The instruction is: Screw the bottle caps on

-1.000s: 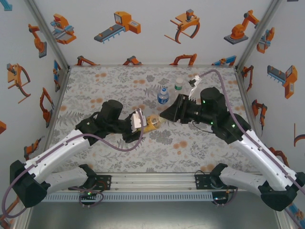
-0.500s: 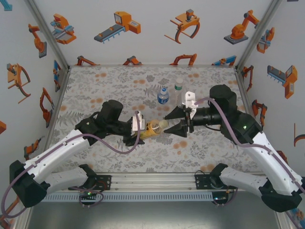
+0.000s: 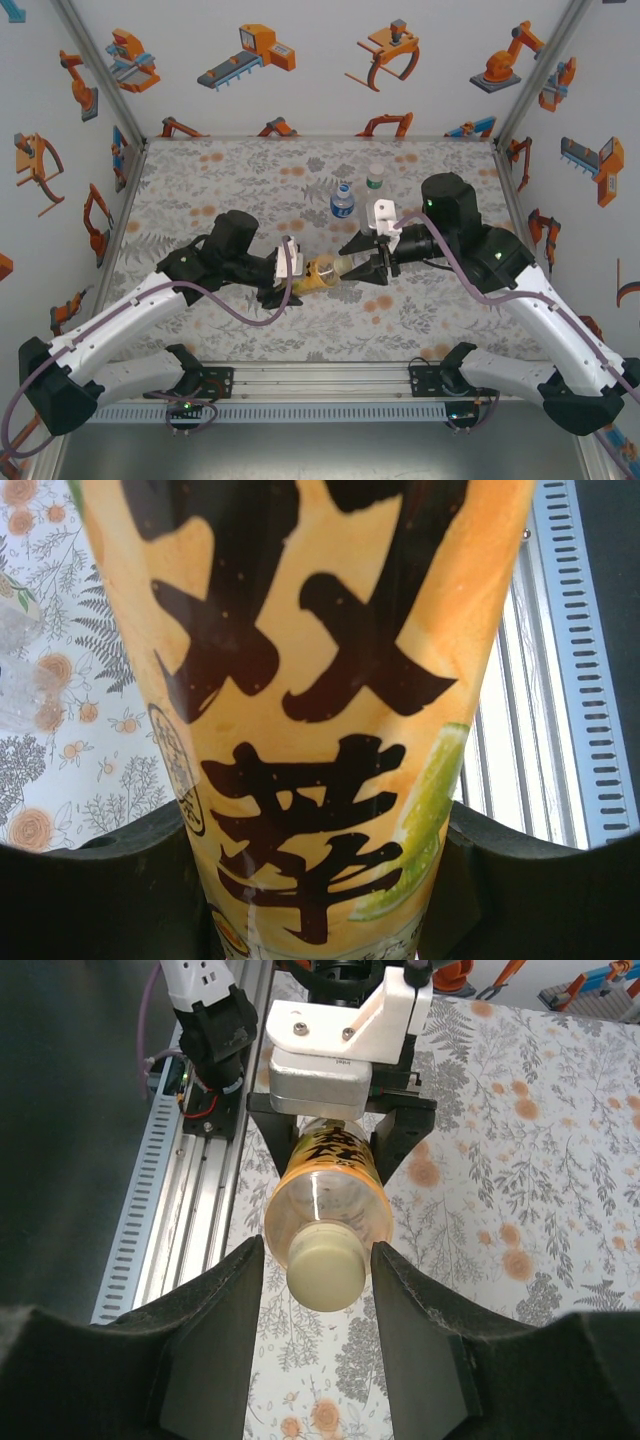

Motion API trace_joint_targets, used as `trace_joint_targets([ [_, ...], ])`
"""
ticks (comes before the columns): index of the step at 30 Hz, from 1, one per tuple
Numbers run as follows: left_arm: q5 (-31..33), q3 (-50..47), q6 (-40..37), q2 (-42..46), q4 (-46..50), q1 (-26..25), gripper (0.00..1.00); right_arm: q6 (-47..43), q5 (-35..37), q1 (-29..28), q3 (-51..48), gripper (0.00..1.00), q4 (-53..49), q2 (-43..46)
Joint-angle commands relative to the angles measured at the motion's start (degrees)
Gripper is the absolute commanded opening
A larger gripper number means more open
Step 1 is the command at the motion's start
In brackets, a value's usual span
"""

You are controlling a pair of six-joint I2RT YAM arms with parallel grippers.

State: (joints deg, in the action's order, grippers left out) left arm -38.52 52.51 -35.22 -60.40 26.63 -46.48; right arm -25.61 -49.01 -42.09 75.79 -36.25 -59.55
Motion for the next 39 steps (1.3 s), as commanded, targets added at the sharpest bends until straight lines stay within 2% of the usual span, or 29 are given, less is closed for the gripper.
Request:
trace_joint_targets([
  [1, -2.2, 1.6, -1.5, 1.4, 0.6, -0.4, 0.00, -2.1, 0.3, -0.1, -0.3, 0.46, -0.8, 0.8],
  [7, -2.3, 1.7, -1.3, 1.5, 0.6, -0.4, 0.00, -1.8, -1.3, -0.1, -0.5, 0.40, -0.3, 0.5],
  [11, -2.0, 1.7, -1.2, 1.8, 0.6, -0.4, 0.00, -0.4, -1.2, -0.1, -0.8, 0.29, 0.6, 0.6],
  [15, -1.5, 1.5, -0.6, 2.0, 0.2, -0.4, 0.00, 6.8, 1.9, -0.1, -2.0, 0.11, 2.9, 0.8],
  [17, -0.6, 1.3, 0.0, 1.9, -0.8, -0.4, 0.00, 13.6, 5.1, -0.1, -2.8, 0.00, 4.1, 1.1],
  [21, 2.3, 0.4, 1.4, 1.9, -3.2, -0.4, 0.00, 35.9, 16.7, -0.1, -6.2, 0.00, 9.0, 2.4],
  [24, 4.8, 0.0, 2.3, 1.5, -4.8, -0.4, 0.00, 53.6, 22.4, -0.1, -8.8, 0.00, 11.6, 3.6],
  [27, 7.2, 0.0, 3.2, 0.7, -5.7, -0.5, 0.00, 71.7, 29.0, -0.1, -9.7, 0.00, 9.5, 3.8],
  [30, 10.5, 0.0, 4.2, 0.0, -6.8, -0.5, 0.00, 85.5, 31.8, -0.1, -10.3, 0.00, 6.5, 3.2],
  [34, 16.8, 1.0, 5.4, -1.2, -7.1, -1.1, 0.00, 95.7, 32.6, -0.1, -9.3, 0.00, 1.8, 1.2],
  [39, 22.4, 1.7, 5.8, -2.3, -6.8, -2.2, 0.00, 99.0, 30.0, -0.1, -10.0, 0.00, 5.0, -0.6],
])
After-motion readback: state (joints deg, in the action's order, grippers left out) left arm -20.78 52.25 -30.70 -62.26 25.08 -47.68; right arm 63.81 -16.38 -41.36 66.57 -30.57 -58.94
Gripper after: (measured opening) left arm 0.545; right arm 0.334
